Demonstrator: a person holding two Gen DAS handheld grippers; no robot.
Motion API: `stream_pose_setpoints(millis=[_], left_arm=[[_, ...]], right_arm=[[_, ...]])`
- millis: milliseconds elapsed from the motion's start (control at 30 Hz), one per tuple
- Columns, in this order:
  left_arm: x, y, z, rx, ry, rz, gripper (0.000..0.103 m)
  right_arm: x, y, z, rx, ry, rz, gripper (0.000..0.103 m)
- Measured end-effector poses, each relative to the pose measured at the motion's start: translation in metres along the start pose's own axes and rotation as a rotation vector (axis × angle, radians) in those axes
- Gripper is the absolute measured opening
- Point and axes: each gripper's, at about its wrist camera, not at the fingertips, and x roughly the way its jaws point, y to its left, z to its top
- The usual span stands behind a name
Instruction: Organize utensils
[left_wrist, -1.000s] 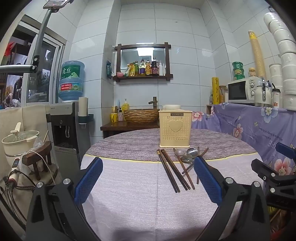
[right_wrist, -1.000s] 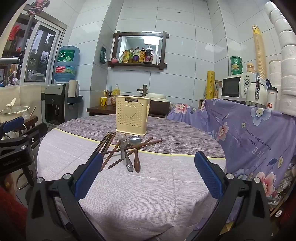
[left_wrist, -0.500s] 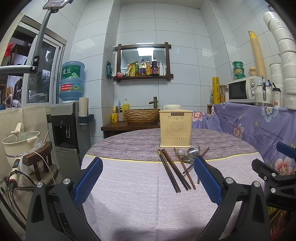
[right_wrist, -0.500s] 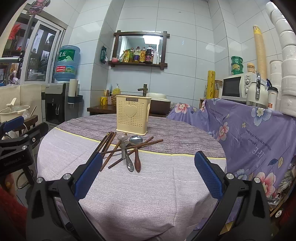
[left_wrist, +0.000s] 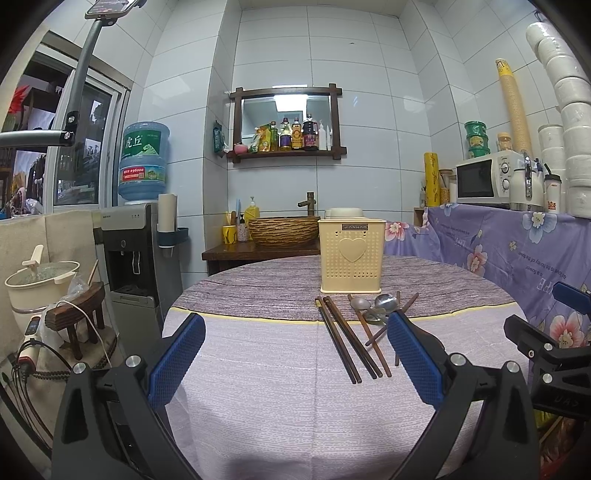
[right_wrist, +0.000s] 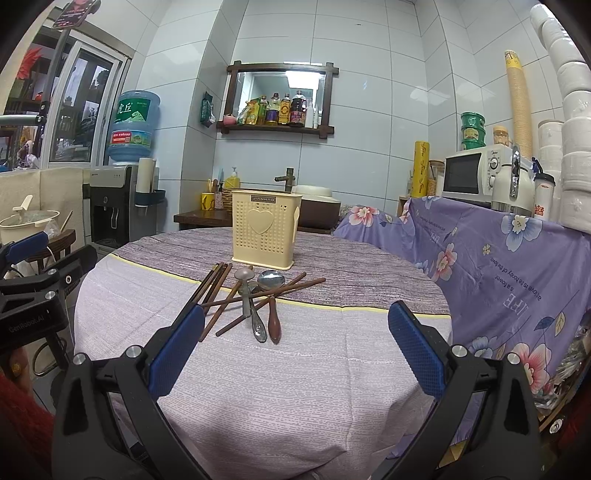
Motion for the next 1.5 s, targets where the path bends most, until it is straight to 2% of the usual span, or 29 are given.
stream_pose_setpoints(millis=[1500], left_arm=[[-0.0014,-0.0005,-0.0014,0.002,0.005,-0.001,0.098]], right_arm=[[0.0016,0.0007,-0.0006,-0.001,0.003,0.001,0.098]])
